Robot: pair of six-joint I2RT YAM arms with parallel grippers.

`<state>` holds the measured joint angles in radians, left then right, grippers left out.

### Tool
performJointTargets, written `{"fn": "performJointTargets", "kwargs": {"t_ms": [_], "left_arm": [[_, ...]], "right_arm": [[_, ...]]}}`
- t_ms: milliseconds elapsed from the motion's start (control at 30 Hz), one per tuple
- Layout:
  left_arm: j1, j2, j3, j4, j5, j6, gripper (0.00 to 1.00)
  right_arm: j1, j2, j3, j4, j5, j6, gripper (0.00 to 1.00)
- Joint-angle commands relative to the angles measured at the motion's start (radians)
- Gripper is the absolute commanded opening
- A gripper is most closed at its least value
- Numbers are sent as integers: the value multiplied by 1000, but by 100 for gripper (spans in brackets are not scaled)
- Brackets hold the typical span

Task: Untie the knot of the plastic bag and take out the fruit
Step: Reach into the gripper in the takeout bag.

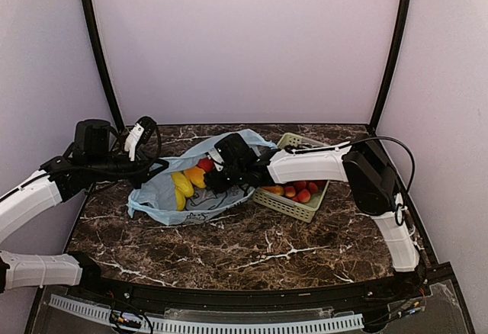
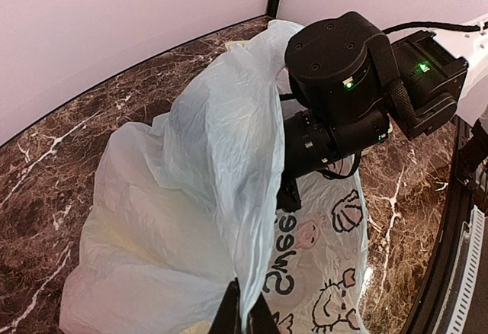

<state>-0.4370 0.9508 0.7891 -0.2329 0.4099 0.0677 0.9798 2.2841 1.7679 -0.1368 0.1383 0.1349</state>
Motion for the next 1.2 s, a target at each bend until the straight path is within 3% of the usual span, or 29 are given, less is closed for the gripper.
{"fn": "performJointTargets", "kwargs": {"t_ms": [0,433,867,1167], "left_arm": [[-5,4,-5,-8,28,6,1],[-5,14,-4,-14,29,9,1],[-5,20,-4,-17,43,7,1],[-5,19,-4,-17,45,8,1]], "right_arm": [[-2,-43,-33,108,76,6,70],[-26,-9,-12,189,132,-6,73],[-70,137,139,30,53,56,73],[-79,221,229,-59,34,87,80]]}}
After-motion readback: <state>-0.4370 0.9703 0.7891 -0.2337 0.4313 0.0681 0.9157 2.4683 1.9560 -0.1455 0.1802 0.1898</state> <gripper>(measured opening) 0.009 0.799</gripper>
